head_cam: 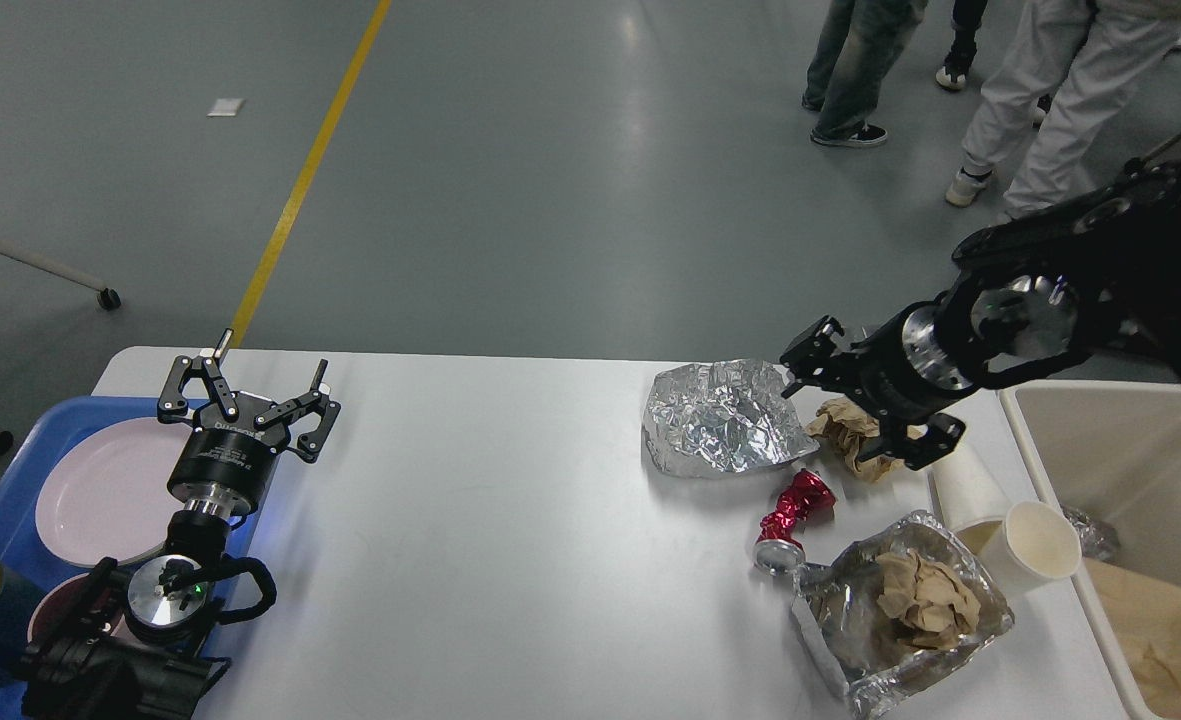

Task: Tidy desktop
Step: 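Reach the right gripper down to the crumpled silver foil, then grasp the crumpled silver foil with the right gripper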

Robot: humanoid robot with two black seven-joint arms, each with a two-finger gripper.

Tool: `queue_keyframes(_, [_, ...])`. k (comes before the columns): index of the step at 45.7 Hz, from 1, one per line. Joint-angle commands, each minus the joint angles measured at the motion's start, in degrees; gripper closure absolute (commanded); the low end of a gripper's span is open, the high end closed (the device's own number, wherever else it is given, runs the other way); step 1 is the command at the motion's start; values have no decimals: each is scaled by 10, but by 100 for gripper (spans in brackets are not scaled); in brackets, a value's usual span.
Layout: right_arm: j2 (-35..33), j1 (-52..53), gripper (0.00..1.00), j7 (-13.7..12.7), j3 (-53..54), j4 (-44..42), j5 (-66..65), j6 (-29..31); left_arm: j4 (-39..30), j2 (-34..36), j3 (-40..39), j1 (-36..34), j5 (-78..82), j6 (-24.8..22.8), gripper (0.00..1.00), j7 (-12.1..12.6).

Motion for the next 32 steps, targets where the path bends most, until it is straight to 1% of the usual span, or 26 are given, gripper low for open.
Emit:
queue_keyframes(1, [11,-105,1,-2,95,-101,41,-4,0,0,0,0,0,-1,3,0])
queue_keyframes(5, [46,-178,2,-2,152,-165,41,-4,0,-1,0,0,0,-1,3,0])
queue_keyframes(9, [87,-230,4,-2,177,-229,39,-11,0,-1,0,0,0,-1,3,1])
queue_keyframes(14, [144,-291,4,-1,185,-302,37,-39,0,-1,0,0,0,-1,3,0])
queue_keyframes(18, [174,-339,3,0,191,-362,37,-75,0,-1,0,0,0,-1,3,0])
queue_keyframes(24, [194,-383,3,1,199,-429,35,-105,0,-1,0,0,0,0,3,0])
queue_keyframes(32, [193,-396,5,1,218,-468,35,-109,0,-1,0,0,0,-1,3,0])
